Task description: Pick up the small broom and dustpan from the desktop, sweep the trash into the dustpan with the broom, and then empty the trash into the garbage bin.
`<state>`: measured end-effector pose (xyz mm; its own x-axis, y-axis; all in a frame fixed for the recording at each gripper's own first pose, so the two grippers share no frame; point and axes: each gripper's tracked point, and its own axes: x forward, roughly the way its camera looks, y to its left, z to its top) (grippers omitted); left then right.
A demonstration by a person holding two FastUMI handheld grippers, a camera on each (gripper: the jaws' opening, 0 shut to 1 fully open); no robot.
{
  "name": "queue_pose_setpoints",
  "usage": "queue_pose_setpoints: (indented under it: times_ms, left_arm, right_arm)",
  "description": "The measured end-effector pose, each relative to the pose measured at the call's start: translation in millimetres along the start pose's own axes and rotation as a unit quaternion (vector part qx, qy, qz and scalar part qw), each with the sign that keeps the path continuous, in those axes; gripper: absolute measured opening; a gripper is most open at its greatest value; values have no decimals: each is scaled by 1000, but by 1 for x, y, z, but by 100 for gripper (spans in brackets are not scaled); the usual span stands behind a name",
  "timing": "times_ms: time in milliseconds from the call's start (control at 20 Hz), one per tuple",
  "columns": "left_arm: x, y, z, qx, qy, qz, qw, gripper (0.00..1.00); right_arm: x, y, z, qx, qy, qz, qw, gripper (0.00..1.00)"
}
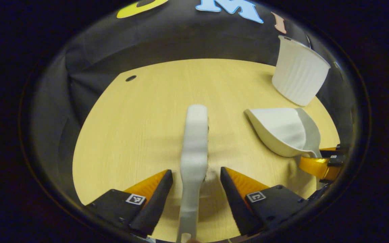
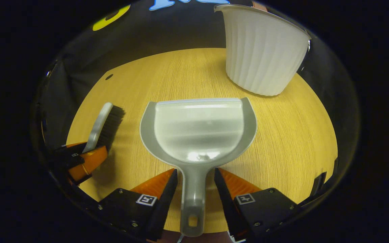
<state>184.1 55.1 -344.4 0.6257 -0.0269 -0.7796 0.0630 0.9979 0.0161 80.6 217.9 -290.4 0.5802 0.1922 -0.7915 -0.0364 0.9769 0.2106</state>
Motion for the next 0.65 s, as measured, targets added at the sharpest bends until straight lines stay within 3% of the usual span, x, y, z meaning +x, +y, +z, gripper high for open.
queue_pose_setpoints:
  times_ms: [50,150,250,300,350,600,650]
  left_arm:
    - [-4,-12,9,0,-11,3,1000,99]
    - [-13,-38,31,-2,-40,5,999,94]
    - [-26,-65,60,-7,-81,11,997,96]
    - [-46,-55,59,-9,-108,15,994,97]
    - [-34,-41,69,-13,-140,22,990,94]
    - [-109,-68,133,-52,-284,56,956,97]
    - [-125,-72,141,-63,-307,59,948,94]
  right_arm:
    - [-5,0,3,-6,-7,5,1000,80]
    - [-20,-4,14,-21,-29,8,999,98]
    - [-39,-5,30,-36,-64,16,997,98]
    - [-49,-6,41,-45,-87,18,995,98]
    - [-59,-8,51,-53,-111,18,992,98]
    - [-112,-16,108,-106,-267,12,958,98]
    - [-119,-17,112,-119,-289,9,950,98]
